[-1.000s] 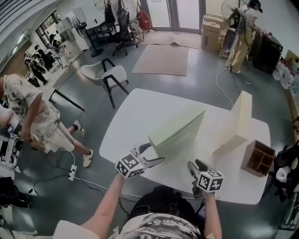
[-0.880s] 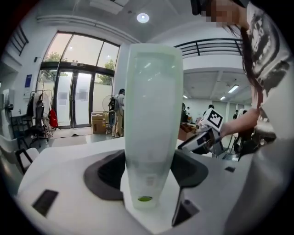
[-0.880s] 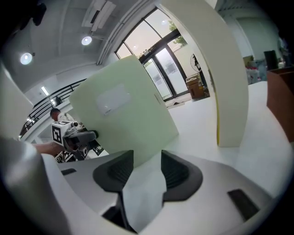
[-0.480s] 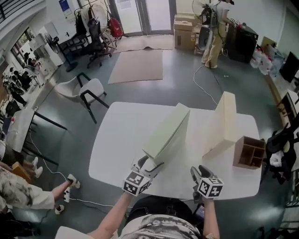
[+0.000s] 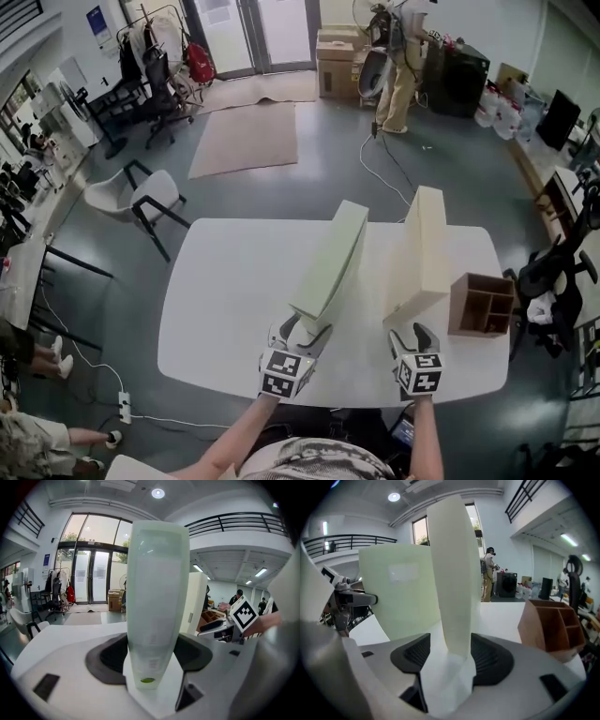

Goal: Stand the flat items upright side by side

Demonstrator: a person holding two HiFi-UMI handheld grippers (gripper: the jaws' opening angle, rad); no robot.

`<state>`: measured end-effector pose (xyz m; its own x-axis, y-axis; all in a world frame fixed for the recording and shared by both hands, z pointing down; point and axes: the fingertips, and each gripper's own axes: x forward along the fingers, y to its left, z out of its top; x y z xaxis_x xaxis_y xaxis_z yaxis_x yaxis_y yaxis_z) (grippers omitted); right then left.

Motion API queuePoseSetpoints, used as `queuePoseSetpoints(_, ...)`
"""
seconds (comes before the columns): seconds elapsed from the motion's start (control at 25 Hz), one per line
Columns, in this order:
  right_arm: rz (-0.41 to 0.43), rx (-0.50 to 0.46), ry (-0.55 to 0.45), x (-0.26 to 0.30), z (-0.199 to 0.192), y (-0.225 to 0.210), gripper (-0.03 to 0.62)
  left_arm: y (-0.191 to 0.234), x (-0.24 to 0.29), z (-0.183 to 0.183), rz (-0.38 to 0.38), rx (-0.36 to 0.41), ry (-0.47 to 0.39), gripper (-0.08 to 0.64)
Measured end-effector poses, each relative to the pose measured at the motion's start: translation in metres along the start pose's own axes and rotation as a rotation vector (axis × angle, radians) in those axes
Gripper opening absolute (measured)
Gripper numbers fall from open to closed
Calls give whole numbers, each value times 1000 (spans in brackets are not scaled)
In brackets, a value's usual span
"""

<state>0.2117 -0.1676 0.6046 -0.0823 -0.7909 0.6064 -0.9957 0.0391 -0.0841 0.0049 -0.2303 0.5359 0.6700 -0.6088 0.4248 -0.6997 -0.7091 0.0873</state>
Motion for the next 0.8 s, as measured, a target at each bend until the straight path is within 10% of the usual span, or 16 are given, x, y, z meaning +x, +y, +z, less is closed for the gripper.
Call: queuePoseSetpoints(0.8, 360, -278, -19, 18, 39, -17, 279, -69, 77, 27, 237, -114, -29, 305)
